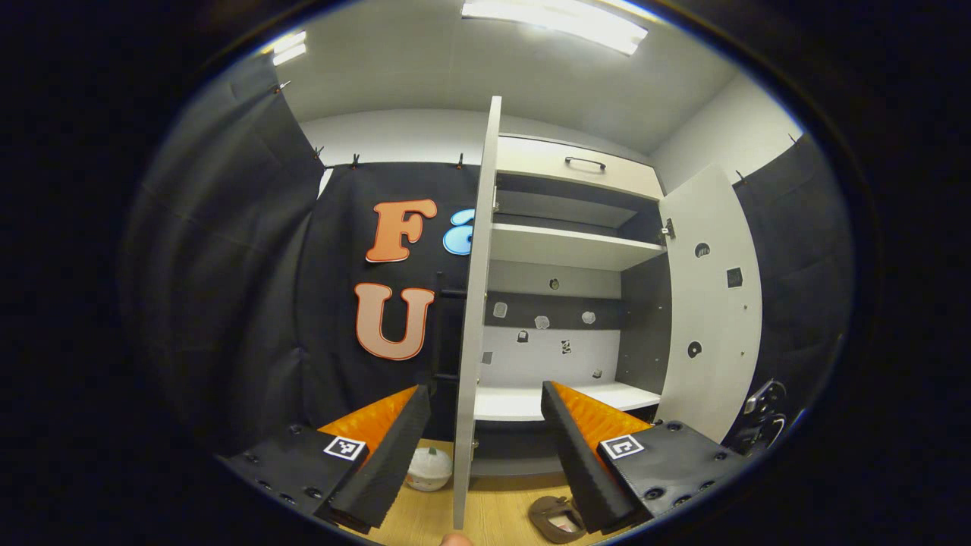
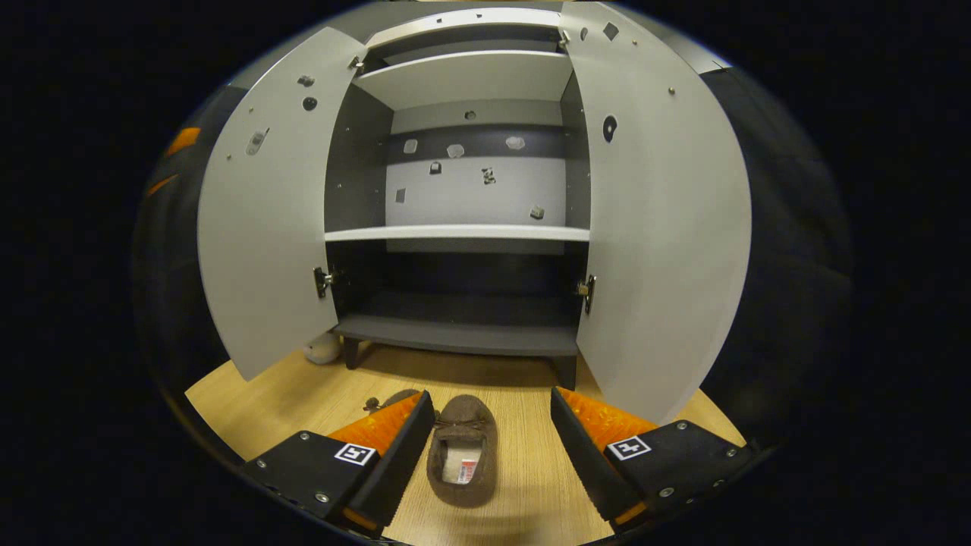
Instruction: Grab one shoe with the right hand and put it into the shoe cabinet, grab the other shoe with the left hand and put it into the shoe cabinet; then close the right door with the right hand and the left door with the left hand.
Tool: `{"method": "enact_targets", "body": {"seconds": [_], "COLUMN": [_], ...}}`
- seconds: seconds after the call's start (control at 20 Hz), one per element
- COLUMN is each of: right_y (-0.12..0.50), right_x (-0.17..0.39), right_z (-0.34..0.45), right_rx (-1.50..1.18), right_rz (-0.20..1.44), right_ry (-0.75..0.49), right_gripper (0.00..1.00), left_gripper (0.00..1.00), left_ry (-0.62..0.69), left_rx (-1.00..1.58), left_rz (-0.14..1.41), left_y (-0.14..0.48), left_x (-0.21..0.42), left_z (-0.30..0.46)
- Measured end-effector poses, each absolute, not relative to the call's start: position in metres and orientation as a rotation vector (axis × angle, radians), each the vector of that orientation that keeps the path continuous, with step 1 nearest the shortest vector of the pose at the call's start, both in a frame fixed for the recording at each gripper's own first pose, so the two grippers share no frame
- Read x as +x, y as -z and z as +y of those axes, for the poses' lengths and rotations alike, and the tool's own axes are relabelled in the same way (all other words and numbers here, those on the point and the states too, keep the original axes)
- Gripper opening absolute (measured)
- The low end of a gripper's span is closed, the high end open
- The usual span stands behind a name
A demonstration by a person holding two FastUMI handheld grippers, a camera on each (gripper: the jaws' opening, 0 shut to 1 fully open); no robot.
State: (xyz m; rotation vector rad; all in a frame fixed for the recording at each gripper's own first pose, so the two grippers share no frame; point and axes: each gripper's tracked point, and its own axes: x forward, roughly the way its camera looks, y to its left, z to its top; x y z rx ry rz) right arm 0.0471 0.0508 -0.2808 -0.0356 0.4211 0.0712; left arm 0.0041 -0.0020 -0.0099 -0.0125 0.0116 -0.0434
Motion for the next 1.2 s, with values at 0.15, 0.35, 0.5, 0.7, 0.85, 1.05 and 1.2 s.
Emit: {"method": "enact_targets", "body": {"seconds": [0.15,0.35,0.5,0.7,0.85,1.05,1.2], "right_y": [0.331,0.379,0.406,0.435,0.448,0.451,0.432], "right_x": [0.056,0.062,0.064,0.068,0.074,0.080,0.082], "right_z": [0.046,0.043,0.046,0.046,0.048,0.045,0.049], "right_rx": [-0.054,-0.071,-0.085,-0.074,-0.015,0.043,0.093], "right_rz": [0.508,0.609,0.682,0.762,0.797,0.817,0.801], "right_ry": [-0.054,-0.049,-0.053,-0.047,-0.033,0.013,0.031], "right_gripper": [0.93,0.82,0.74,0.64,0.49,0.16,0.03], "left_gripper": [0.96,0.96,0.96,0.97,0.97,0.96,0.96], "left_ry": [0.033,0.037,0.035,0.036,0.030,0.028,0.029], "left_rx": [-0.004,-0.012,-0.012,-0.010,-0.001,0.003,0.006], "left_rz": [0.013,0.026,0.031,0.034,0.029,0.030,0.031], "left_y": [0.013,0.020,0.023,0.024,0.023,0.024,0.026], "left_x": [0.004,0.005,0.006,0.006,0.004,0.005,0.004], "left_z": [0.002,0.002,0.003,0.002,0.003,0.002,0.000]}}
